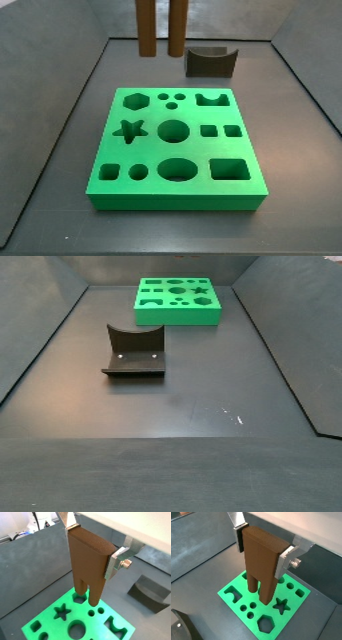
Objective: Insert the square-circle object.
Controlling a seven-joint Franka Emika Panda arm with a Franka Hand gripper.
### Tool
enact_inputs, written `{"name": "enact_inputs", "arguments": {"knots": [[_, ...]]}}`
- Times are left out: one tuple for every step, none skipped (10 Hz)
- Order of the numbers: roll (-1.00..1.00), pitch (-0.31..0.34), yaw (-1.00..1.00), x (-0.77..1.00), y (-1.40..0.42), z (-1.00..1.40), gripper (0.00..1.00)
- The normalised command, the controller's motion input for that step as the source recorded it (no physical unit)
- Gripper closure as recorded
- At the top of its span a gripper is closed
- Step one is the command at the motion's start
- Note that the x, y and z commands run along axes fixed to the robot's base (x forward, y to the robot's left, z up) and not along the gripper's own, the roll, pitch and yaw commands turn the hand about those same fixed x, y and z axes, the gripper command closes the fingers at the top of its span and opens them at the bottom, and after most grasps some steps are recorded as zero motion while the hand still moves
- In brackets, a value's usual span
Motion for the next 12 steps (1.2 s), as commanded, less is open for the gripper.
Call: {"name": "enact_inputs", "arguments": {"knots": [[0.10, -0.181, -0.08, 0.00, -1.00, -1.00, 1.00], [0.10, -0.166, -0.06, 0.00, -1.00, -1.00, 1.00], [0.09, -0.084, 0.00, 0.00, -1.00, -0.97, 1.00], [0.12, -0.046, 0.00, -0.12, -1.00, -0.85, 1.00], [0.10, -0.040, 0.00, -0.26, -1.00, -0.79, 1.00], [0.07, -0.041, 0.00, -0.26, -1.00, -0.65, 1.00], [0.04, -0.063, 0.00, -0.24, -1.00, -0.46, 1.00], [0.00, -0.094, 0.01, -0.29, -1.00, -0.33, 1.00], [0.00, -0.096, 0.13, -0.31, -0.75, -0.24, 1.00], [-0.04, -0.114, 0.12, -0.35, -0.48, -0.19, 1.00], [-0.11, -0.137, 0.13, -0.39, -0.24, -0.04, 1.00], [-0.10, -0.124, 0.18, -0.30, -0.05, -0.05, 1.00]]}}
